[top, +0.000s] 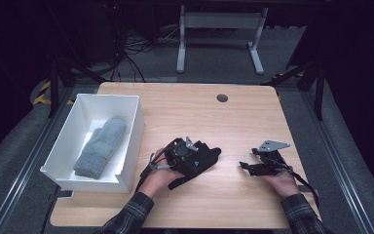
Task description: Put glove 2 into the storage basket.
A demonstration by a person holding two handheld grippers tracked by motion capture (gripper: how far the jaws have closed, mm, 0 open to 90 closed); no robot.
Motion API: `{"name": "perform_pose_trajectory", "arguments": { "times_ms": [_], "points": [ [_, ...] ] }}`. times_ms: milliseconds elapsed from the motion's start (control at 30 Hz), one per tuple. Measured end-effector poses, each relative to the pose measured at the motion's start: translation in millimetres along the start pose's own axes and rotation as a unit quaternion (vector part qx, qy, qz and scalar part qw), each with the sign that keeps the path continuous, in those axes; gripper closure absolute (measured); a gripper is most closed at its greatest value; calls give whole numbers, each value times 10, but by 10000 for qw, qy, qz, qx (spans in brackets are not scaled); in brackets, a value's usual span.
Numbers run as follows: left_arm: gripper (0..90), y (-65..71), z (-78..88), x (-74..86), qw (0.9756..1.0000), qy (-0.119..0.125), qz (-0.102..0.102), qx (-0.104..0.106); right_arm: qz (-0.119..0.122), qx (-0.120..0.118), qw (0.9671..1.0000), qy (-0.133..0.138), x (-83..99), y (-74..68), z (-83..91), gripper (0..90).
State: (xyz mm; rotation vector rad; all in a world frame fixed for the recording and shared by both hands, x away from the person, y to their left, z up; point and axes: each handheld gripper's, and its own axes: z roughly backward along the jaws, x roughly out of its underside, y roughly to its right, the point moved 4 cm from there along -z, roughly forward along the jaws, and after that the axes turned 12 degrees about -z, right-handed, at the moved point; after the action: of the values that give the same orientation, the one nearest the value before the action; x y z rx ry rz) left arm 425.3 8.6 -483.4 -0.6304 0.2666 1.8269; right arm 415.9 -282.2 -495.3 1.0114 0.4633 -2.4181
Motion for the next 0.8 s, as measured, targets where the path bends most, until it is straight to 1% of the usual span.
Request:
{"name": "perform_pose_trajectory", "arguments": {
  "times_ms": [33,67,100,167,200,233,300,333,400,433,500,567,600,700,733,800],
  "points": [
    [239,0,0,0,10000,0,0,0,0,0,10000,0,0,0,0,219],
    [239,3,9,-1,10000,-11,-12,-22,-1,0,10000,0,0,0,0,219],
    [278,6,19,-4,10000,-49,-43,-6,-1,0,10000,0,0,0,0,219],
    [370,29,36,-16,9999,-69,-91,-6,-1,0,10000,0,0,0,0,219],
    [444,47,46,-24,9999,-80,-146,18,-3,0,10000,0,0,0,0,219],
    [516,56,48,-28,9998,-72,-157,38,-3,-6,10000,3,0,0,-1,219],
    [596,57,56,-34,9998,-112,-173,62,-2,0,10000,1,0,0,0,219],
    [616,59,57,-38,9998,-127,-167,63,-2,1,10000,0,0,0,0,219],
    [644,67,61,-46,9997,-160,-181,60,-3,-6,10000,3,0,-1,-1,219],
    [655,67,63,-47,9998,-153,-143,70,-1,0,10000,1,0,0,0,219],
    [665,53,73,-46,9999,-106,-36,115,0,0,10000,1,0,0,0,219],
    [671,40,104,-54,9996,-57,130,233,-3,1,10000,-2,0,0,0,219],
    [670,38,132,-63,9994,-44,173,293,-5,2,10000,-2,0,0,0,219],
    [669,40,226,-108,9991,90,292,294,-8,-2,10000,-5,0,0,0,219],
    [669,39,282,-134,9988,136,380,277,-7,-3,10000,-5,0,0,0,219],
    [668,34,386,-179,9981,260,491,250,-7,-2,10000,-5,0,0,0,219]
  ]
}}
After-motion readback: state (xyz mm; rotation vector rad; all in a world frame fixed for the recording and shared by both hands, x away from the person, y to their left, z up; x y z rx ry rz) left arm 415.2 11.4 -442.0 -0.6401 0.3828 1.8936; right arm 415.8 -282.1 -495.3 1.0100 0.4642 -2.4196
